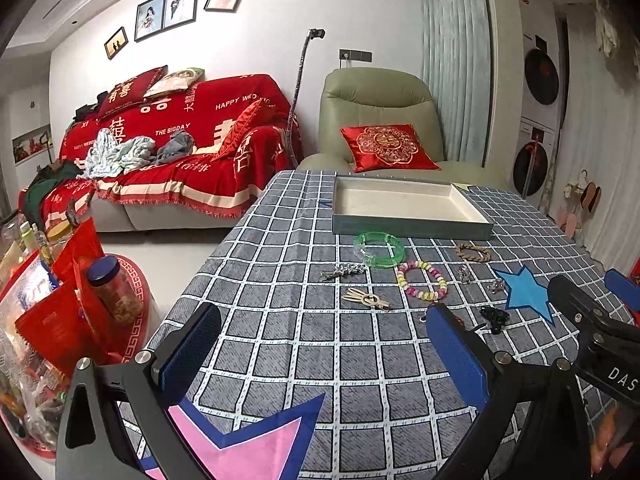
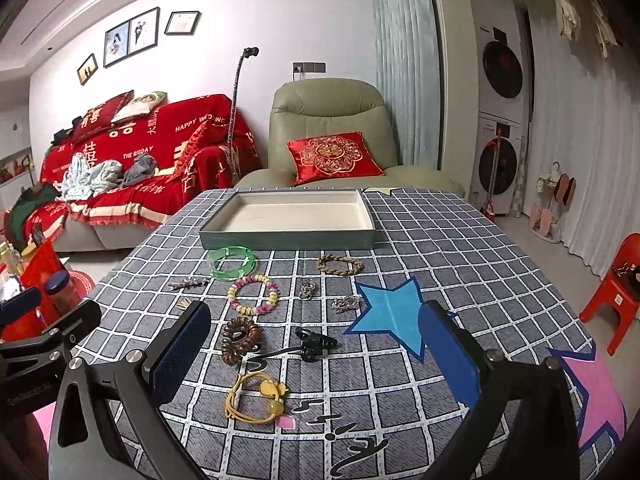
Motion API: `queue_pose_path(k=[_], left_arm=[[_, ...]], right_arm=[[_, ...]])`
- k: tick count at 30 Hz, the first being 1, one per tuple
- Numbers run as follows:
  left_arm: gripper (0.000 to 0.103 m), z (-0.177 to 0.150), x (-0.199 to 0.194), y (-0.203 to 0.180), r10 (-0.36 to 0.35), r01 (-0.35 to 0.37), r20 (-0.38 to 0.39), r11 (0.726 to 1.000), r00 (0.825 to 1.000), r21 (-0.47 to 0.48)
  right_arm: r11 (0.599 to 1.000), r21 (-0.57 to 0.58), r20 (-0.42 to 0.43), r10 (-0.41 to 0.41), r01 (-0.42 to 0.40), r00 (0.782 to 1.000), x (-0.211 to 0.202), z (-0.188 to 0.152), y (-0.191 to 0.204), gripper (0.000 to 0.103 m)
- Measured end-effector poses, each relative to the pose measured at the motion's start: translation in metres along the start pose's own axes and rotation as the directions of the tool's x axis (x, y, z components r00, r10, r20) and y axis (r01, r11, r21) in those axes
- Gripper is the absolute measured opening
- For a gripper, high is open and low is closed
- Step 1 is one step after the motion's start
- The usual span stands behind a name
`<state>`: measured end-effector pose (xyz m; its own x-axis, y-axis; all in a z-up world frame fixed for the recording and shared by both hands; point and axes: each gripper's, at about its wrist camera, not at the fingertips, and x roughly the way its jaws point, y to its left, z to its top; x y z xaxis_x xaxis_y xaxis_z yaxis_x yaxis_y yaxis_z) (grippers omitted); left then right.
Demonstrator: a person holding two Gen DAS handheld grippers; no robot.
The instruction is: Organize jewelry
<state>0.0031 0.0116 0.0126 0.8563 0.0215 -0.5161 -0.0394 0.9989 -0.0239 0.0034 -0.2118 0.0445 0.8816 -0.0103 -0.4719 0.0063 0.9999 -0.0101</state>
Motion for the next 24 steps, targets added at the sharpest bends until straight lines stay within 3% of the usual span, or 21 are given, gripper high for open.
queue_pose_path(k=[24], left_arm=[[0.103, 0.0006, 0.0065, -0.0040, 0.001, -0.001, -0.023, 1.000, 1.000, -0.012]], right_arm=[[1.000, 0.014, -0.015, 0.008, -0.008, 1.000, 0.0051, -0.0036, -0.0061, 0.103]])
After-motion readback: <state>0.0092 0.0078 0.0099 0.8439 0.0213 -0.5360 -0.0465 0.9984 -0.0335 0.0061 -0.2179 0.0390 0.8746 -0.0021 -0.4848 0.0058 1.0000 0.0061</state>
